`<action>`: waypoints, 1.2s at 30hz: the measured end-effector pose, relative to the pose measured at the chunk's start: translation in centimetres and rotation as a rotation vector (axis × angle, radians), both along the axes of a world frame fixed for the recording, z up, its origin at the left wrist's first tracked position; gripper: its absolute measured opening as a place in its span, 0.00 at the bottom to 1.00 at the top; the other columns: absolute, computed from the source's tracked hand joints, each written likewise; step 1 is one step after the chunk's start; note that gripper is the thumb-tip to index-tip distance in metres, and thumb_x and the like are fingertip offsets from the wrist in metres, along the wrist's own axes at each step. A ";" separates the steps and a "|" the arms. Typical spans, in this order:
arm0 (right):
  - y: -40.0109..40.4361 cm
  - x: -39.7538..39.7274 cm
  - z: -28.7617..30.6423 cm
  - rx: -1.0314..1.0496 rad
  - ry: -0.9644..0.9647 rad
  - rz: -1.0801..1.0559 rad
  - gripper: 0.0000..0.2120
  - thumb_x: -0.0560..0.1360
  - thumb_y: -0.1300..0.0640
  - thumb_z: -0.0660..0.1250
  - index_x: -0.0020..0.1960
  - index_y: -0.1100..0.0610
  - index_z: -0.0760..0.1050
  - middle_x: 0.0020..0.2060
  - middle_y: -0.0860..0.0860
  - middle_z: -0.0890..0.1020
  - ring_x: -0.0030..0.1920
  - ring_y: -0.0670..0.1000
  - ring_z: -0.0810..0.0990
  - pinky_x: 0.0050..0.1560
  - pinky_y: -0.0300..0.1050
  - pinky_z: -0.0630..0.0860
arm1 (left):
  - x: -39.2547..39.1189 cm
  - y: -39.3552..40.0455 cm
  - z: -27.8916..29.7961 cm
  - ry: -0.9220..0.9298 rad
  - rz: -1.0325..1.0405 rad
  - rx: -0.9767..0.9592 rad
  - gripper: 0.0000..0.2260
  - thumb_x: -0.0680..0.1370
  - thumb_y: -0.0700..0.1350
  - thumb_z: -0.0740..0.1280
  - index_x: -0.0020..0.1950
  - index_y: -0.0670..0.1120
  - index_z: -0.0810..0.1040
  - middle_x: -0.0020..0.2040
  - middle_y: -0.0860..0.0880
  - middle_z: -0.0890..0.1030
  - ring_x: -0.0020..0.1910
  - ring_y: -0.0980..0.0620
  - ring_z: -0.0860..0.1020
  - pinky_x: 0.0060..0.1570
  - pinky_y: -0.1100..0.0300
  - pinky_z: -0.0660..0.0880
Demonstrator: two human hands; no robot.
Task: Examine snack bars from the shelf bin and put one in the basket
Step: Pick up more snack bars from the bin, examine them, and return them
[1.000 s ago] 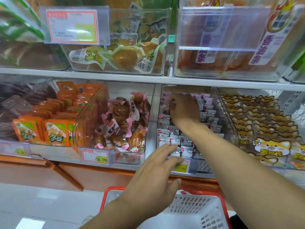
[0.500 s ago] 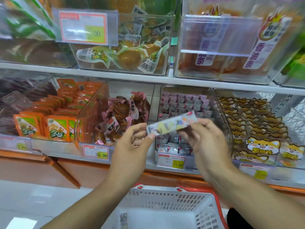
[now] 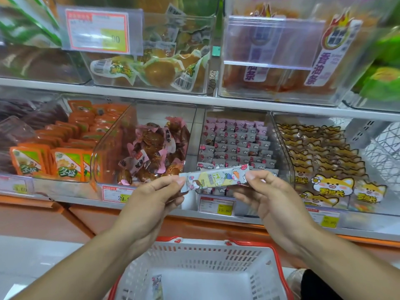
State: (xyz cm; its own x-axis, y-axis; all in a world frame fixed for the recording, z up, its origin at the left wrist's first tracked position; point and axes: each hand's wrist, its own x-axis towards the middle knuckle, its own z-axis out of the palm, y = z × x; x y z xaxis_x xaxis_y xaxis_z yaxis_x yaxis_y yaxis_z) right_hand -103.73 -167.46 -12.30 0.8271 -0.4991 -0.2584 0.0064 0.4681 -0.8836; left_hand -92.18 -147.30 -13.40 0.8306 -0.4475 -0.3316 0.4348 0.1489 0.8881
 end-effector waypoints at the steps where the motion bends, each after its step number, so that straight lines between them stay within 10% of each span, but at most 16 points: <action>1: 0.0 0.0 -0.1 -0.007 -0.004 -0.029 0.03 0.74 0.58 0.70 0.45 0.58 0.80 0.47 0.56 0.87 0.46 0.54 0.87 0.43 0.38 0.82 | -0.1 -0.1 0.0 -0.008 -0.008 0.008 0.12 0.67 0.48 0.74 0.47 0.45 0.88 0.51 0.46 0.86 0.48 0.53 0.81 0.43 0.66 0.79; 8: -0.3 0.0 0.0 -0.072 -0.053 0.017 0.03 0.80 0.64 0.66 0.53 0.59 0.74 0.52 0.55 0.86 0.53 0.52 0.86 0.49 0.42 0.83 | -0.8 -1.3 0.4 0.039 -0.015 -0.110 0.07 0.81 0.40 0.65 0.53 0.37 0.81 0.53 0.39 0.86 0.54 0.45 0.85 0.46 0.60 0.82; 14: -0.1 -0.7 0.4 -0.561 -0.089 0.218 0.21 0.70 0.66 0.76 0.59 0.50 0.79 0.59 0.42 0.83 0.60 0.42 0.81 0.56 0.33 0.77 | -0.8 -1.4 0.6 0.110 0.027 -0.119 0.04 0.81 0.37 0.64 0.53 0.39 0.78 0.51 0.37 0.86 0.48 0.42 0.86 0.41 0.59 0.82; 19: 0.2 -0.7 0.6 -0.409 -0.106 0.132 0.17 0.69 0.57 0.75 0.57 0.53 0.80 0.51 0.50 0.87 0.52 0.51 0.87 0.51 0.38 0.81 | -1.1 -1.5 0.8 -0.003 0.036 -0.094 0.12 0.80 0.34 0.64 0.51 0.45 0.87 0.41 0.44 0.83 0.39 0.50 0.82 0.45 0.57 0.83; 23: 0.2 -0.1 0.8 -0.362 -0.077 0.048 0.17 0.68 0.53 0.76 0.54 0.58 0.79 0.46 0.57 0.88 0.45 0.57 0.87 0.45 0.41 0.82 | -1.3 -1.6 1.2 0.057 0.014 -0.225 0.08 0.77 0.39 0.68 0.49 0.38 0.86 0.52 0.38 0.86 0.52 0.40 0.85 0.44 0.59 0.82; 36: -1.0 0.9 0.8 -0.016 -0.006 0.118 0.09 0.69 0.53 0.73 0.44 0.59 0.84 0.48 0.54 0.87 0.44 0.49 0.85 0.43 0.39 0.82 | -0.7 -1.3 1.1 -0.059 0.062 -0.036 0.08 0.71 0.47 0.71 0.43 0.44 0.87 0.36 0.42 0.76 0.36 0.54 0.83 0.37 0.66 0.79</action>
